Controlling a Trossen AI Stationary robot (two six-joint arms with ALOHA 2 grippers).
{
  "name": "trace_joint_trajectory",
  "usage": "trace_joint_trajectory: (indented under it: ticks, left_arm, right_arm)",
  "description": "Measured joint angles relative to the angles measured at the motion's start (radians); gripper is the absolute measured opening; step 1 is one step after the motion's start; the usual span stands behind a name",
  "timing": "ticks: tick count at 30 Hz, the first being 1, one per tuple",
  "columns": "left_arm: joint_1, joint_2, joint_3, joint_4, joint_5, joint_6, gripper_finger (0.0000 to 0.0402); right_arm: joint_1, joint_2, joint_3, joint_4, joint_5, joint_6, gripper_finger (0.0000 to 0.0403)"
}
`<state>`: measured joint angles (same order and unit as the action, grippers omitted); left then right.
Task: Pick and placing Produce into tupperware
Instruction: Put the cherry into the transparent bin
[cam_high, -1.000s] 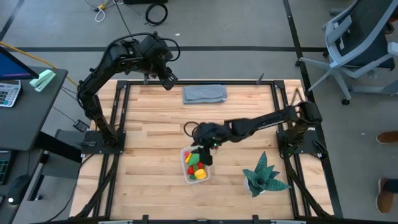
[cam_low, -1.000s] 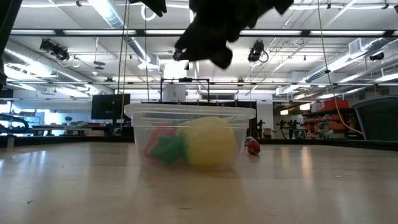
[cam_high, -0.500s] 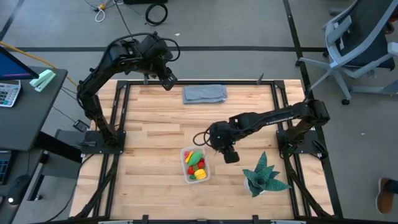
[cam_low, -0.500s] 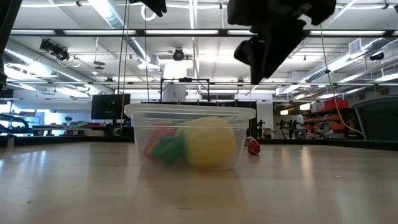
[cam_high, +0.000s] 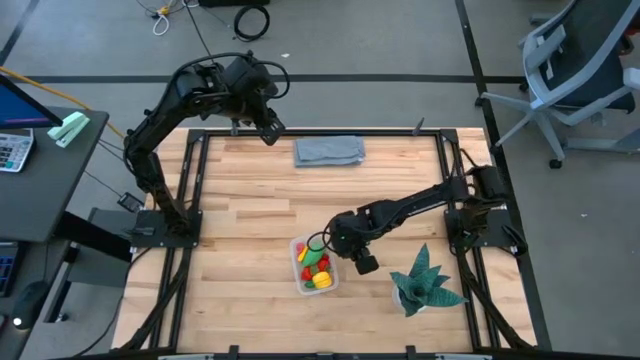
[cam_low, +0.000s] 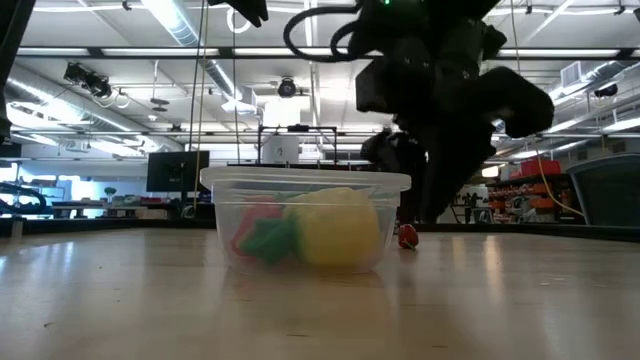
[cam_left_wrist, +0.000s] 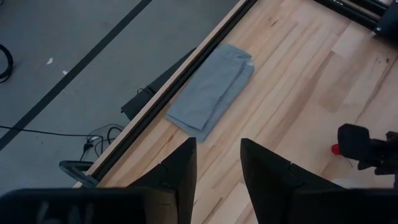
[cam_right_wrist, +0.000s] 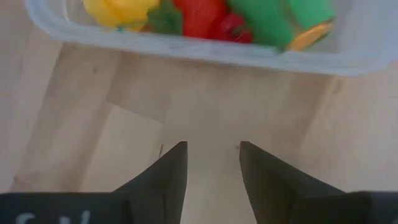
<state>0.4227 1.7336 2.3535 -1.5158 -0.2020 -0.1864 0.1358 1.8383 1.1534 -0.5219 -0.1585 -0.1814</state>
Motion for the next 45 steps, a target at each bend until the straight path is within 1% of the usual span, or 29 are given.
trace_joint_trajectory:
  ticks: [6, 9, 15, 24, 28, 37, 41, 45]
  left_arm:
    - [0.0, 0.0, 0.0, 0.0, 0.0, 0.0, 0.0134]
    - [0.0, 0.0, 0.0, 0.0, 0.0, 0.0, 0.0131]
    - [0.0, 0.0, 0.0, 0.0, 0.0, 0.04, 0.0129]
    - [0.0, 0.0, 0.0, 0.0, 0.0, 0.042, 0.0136]
    - [0.0, 0.0, 0.0, 0.0, 0.0, 0.042, 0.0132]
    - [0.0, 0.0, 0.0, 0.0, 0.0, 0.043, 0.0137]
    - [0.0, 0.0, 0.0, 0.0, 0.0, 0.043, 0.0134]
    - [0.0, 0.0, 0.0, 0.0, 0.0, 0.045, 0.0129]
  right_arm:
    - [0.0, 0.049, 0.0, 0.034, 0.0, -0.023, 0.0153]
    - [-0.003, 0.063, 0.0, 0.033, 0.031, -0.026, 0.0153]
    - [-0.003, 0.063, 0.0, 0.034, 0.053, -0.057, 0.0153]
    - [-0.003, 0.063, 0.0, 0.028, 0.055, -0.059, 0.0153]
    - [-0.006, 0.063, -0.005, 0.018, 0.082, -0.059, 0.0153]
    - [-0.03, 0.059, -0.028, 0.021, 0.075, -0.058, 0.0152]
    - [-0.034, 0.06, -0.027, 0.023, 0.072, -0.058, 0.0139]
    - [-0.036, 0.058, -0.042, 0.028, 0.072, -0.058, 0.01]
